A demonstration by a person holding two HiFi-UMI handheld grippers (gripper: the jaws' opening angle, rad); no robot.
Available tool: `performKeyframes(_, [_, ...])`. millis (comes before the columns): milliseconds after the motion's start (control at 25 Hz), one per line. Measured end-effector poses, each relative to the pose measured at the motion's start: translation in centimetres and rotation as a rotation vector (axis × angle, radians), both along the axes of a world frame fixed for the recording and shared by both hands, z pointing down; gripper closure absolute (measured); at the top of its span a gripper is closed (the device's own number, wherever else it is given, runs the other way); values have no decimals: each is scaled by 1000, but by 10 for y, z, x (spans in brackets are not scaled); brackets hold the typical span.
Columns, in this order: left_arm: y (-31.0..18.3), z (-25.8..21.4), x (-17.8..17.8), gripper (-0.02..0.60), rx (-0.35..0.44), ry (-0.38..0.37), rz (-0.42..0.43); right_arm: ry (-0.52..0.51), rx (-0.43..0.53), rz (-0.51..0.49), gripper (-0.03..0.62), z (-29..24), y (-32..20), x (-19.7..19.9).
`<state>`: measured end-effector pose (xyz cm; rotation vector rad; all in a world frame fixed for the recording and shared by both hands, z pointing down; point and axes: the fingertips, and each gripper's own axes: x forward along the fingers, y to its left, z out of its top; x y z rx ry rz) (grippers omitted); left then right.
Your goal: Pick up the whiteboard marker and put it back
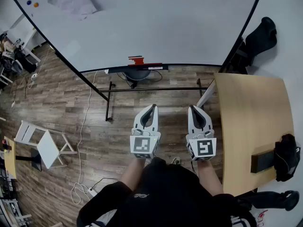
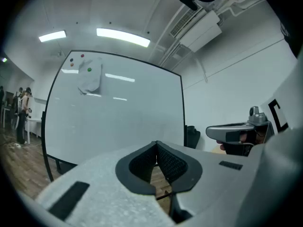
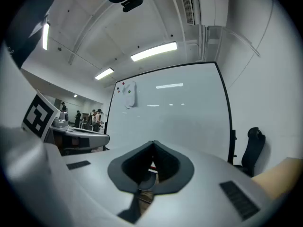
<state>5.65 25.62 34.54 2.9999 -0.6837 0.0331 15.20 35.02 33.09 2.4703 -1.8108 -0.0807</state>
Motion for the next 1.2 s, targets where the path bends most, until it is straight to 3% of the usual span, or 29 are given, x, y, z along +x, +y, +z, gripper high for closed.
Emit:
performKeyframes(560, [-54,14,-29,575,-32,-13,8,-4,0,25,592,7,-41,-11])
performKeyframes(920, [-87,40,-55,575,-59,-28,16,13,-82,5,591,26,-80,-34])
performKeyframes(1200, [-110,57,-48,575,-90,-49,-6,20,-139,-38,592,41,-115,-26])
